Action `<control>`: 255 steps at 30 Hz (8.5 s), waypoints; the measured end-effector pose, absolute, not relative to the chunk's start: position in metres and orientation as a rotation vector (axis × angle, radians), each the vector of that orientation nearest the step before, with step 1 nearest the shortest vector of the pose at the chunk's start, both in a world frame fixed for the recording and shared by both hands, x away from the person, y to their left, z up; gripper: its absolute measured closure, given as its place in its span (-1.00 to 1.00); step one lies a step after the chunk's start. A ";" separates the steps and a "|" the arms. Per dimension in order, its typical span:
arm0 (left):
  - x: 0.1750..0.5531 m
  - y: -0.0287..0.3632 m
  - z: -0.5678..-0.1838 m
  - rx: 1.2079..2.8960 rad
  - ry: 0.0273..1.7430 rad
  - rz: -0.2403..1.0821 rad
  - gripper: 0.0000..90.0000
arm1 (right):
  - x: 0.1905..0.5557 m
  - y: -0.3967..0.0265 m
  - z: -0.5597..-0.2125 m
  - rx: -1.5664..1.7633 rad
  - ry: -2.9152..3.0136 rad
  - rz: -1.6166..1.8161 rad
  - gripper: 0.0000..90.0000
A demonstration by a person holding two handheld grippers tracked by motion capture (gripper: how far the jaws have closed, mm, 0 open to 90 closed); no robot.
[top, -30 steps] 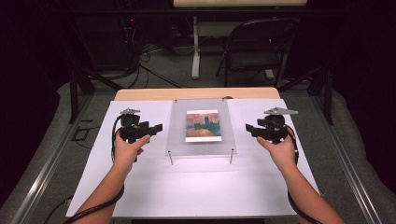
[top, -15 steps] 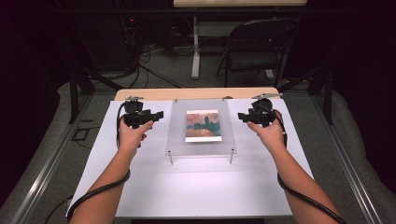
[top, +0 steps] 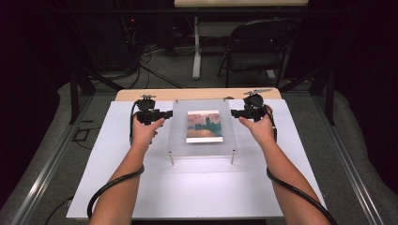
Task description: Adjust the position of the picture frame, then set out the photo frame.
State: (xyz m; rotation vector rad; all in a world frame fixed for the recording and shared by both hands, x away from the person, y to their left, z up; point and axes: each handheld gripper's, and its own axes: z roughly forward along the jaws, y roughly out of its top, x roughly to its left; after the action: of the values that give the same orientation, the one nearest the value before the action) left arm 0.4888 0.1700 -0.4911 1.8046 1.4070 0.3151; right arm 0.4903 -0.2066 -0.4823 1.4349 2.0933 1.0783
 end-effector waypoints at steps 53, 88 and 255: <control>0.511 0.143 -0.534 1.858 1.485 0.070 -0.41 | 0.516 -0.185 -0.531 1.717 2.291 1.172 -0.43; 0.520 0.146 -0.541 1.817 1.476 -0.009 -0.42 | 0.526 -0.182 -0.539 1.774 2.302 1.221 -0.50; 0.335 0.172 -0.420 1.746 1.130 0.358 0.57 | 0.343 -0.201 -0.419 1.218 2.151 1.327 0.41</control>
State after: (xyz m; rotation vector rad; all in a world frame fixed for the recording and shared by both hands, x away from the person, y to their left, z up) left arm 0.3350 0.1719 -0.4196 1.7459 1.1296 0.3584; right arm 0.3432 -0.2012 -0.4188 1.2183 2.1514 1.3268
